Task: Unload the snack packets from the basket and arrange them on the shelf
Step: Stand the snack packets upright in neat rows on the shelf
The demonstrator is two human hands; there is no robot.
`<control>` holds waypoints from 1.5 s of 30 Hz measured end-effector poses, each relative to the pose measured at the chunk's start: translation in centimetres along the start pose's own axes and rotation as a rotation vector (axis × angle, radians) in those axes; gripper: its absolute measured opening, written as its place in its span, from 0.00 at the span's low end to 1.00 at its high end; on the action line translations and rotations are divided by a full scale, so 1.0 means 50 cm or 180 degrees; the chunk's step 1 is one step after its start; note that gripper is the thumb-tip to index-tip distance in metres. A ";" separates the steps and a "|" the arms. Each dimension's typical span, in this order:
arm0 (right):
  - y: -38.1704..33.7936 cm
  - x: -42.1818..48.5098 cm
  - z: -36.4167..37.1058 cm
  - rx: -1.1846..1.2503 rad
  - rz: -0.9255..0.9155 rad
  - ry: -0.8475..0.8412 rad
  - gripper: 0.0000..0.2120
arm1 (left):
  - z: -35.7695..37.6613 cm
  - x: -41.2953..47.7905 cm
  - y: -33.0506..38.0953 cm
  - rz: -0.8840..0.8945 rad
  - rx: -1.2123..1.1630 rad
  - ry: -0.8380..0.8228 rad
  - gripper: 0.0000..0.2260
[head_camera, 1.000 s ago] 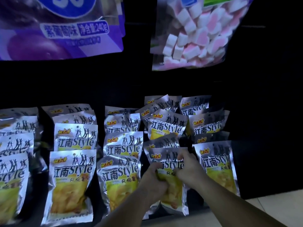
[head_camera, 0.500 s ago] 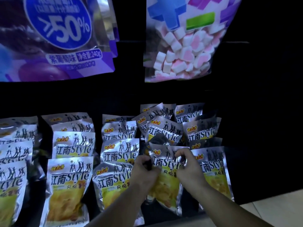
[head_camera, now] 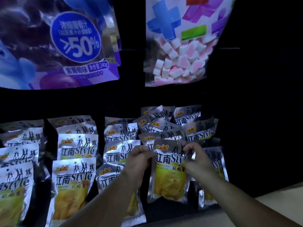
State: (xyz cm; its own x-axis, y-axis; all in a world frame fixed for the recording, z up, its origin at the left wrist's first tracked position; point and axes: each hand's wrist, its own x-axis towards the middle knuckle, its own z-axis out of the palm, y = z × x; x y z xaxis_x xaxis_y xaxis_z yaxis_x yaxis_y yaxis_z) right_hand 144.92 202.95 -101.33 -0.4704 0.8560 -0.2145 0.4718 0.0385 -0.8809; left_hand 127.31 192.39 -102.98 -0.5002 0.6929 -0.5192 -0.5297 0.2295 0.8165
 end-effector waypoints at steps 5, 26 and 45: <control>0.016 0.022 0.056 -0.0141 -0.0114 -0.0034 0.13 | -0.011 0.010 0.007 0.0413 0.0388 0.0297 0.09; 0.077 0.025 0.084 -0.1496 -0.0192 -0.0161 0.25 | -0.026 0.010 -0.056 0.0237 0.1231 0.0249 0.14; 0.035 0.079 0.065 -0.1454 -0.0139 -0.0185 0.14 | -0.026 0.088 -0.008 0.0490 0.1979 0.0102 0.15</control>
State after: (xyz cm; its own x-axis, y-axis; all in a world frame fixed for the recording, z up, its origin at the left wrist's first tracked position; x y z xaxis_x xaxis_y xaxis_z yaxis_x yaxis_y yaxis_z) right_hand 141.45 204.73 -105.10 -0.5320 0.8187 -0.2162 0.7249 0.3083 -0.6161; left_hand 124.44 194.46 -105.90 -0.5642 0.7309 -0.3839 0.0410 0.4892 0.8712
